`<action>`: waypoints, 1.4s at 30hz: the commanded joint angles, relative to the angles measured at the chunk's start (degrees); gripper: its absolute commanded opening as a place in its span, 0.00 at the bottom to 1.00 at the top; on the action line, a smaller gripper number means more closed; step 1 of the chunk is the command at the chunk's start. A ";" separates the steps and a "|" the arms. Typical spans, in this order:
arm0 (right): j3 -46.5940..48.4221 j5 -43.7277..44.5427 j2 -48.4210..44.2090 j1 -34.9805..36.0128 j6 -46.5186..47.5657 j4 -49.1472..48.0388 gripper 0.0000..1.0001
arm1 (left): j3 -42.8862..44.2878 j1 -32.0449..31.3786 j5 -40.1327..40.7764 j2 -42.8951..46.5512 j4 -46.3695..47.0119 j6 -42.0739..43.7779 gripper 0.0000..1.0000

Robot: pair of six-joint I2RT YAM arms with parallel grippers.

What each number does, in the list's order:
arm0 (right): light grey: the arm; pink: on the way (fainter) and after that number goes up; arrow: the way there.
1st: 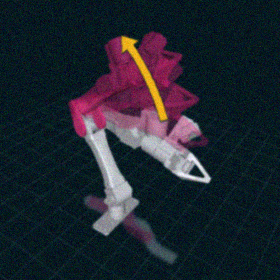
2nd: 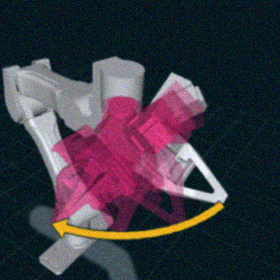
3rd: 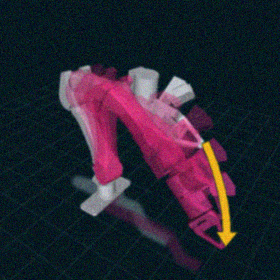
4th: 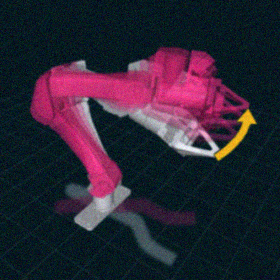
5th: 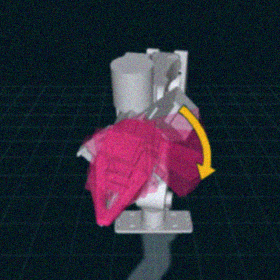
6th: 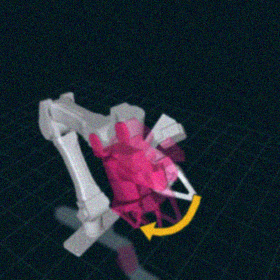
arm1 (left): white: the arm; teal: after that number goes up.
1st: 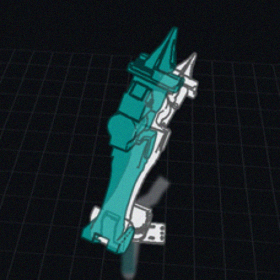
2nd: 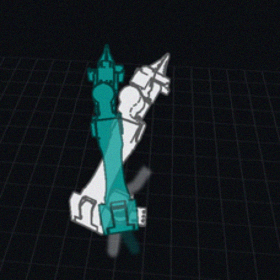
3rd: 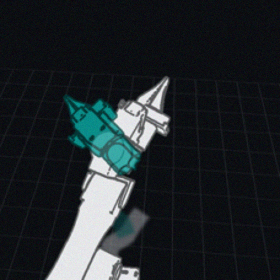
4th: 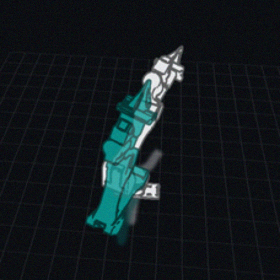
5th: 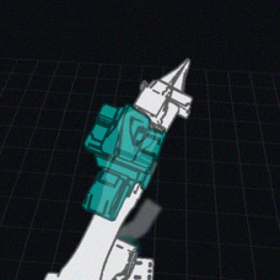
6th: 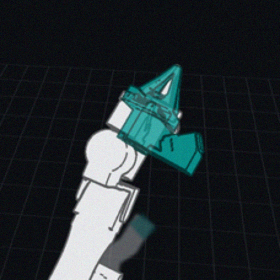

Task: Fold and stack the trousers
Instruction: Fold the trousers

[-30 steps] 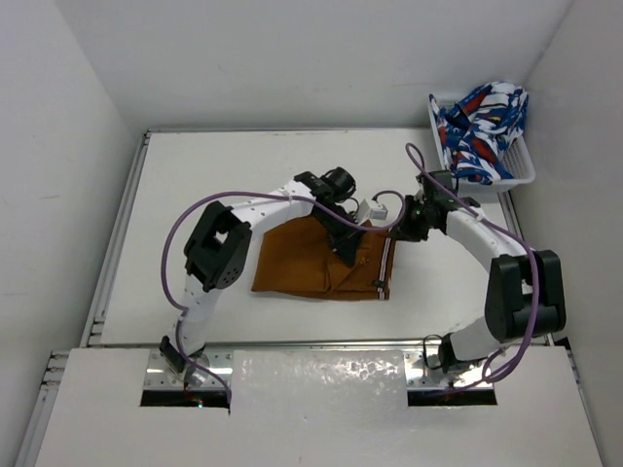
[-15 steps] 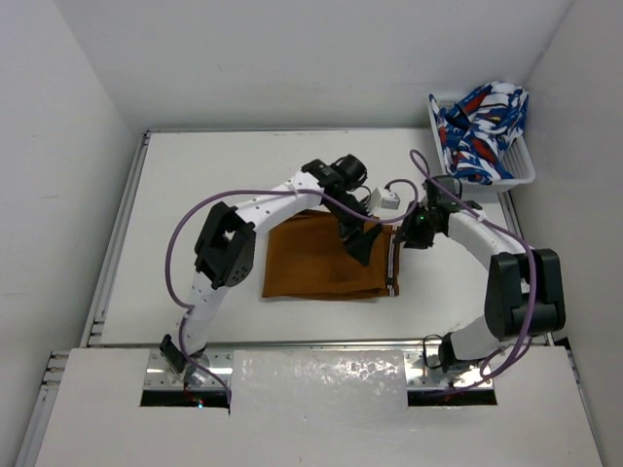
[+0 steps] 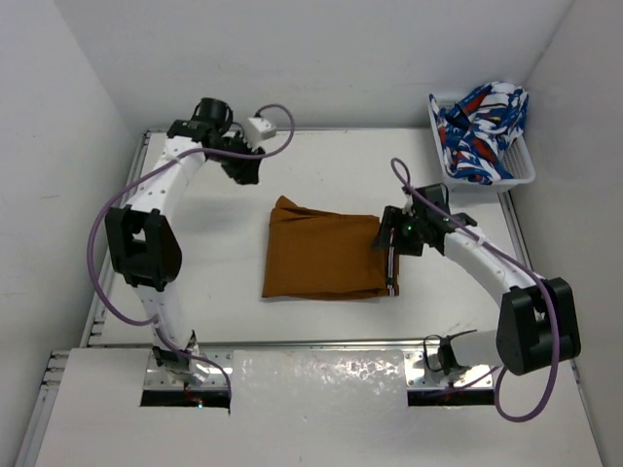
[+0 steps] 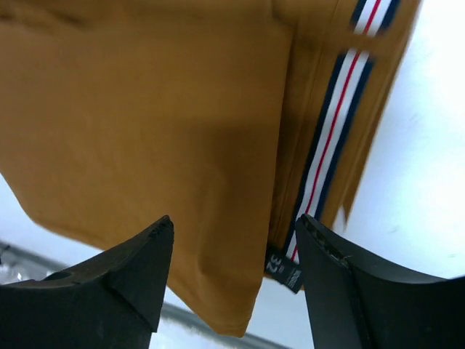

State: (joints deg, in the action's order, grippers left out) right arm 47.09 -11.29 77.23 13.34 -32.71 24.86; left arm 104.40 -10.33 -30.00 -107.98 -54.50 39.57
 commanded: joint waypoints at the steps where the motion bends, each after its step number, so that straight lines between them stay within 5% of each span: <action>1: -3.75 -3.65 0.29 0.54 -3.23 -3.06 0.66 | -5.43 -3.30 7.05 -0.21 1.66 12.87 0.42; 5: -4.55 -4.62 1.34 1.07 -4.20 -3.77 0.66 | -8.23 -3.30 5.57 -0.38 2.99 23.67 0.62; 9: -5.87 -6.90 3.09 1.69 -4.64 -4.91 0.67 | -9.03 -3.56 1.27 -1.61 2.82 29.77 0.66; 14: -8.59 -8.83 4.68 1.77 -5.44 -7.02 0.65 | -11.67 -6.37 2.48 -5.03 8.70 27.59 0.68; 18: -8.95 -9.37 5.91 1.77 -5.44 -7.46 0.47 | -9.84 -6.11 4.07 -9.78 12.23 21.60 0.66; 22: -7.72 -7.44 5.48 1.69 -4.03 -5.35 0.25 | -10.00 -5.93 1.96 -11.46 12.66 18.27 0.50; 24: -7.02 -6.65 5.39 1.69 -2.89 -4.04 0.16 | -9.83 -5.93 0.74 -12.25 13.02 15.90 0.30; 25: -6.75 -6.64 5.39 1.69 -2.45 -3.68 0.14 | -9.05 -5.93 0.64 -12.51 13.19 14.93 0.04; 26: -6.57 -6.64 5.47 1.77 -1.40 -2.72 0.12 | -8.69 -5.67 0.99 -13.04 13.63 13.35 0.00; 29: -5.61 -5.85 5.12 1.25 1.94 0.44 0.00 | -6.67 -4.09 1.52 -14.00 14.07 9.30 0.00; 36: -8.24 -9.72 3.01 -4.55 9.31 2.73 0.00 | -6.84 -2.42 11.26 -14.10 20.39 1.24 0.00; 42: -7.45 -8.75 5.20 -4.73 14.07 3.00 0.00 | -4.56 -2.50 10.67 -14.19 22.77 -5.99 0.00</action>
State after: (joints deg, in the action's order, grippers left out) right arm 39.94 -23.51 81.62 9.65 -24.91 21.02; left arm 96.40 -15.42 -26.57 -122.39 -39.40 37.65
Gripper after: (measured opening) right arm 0.009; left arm 0.025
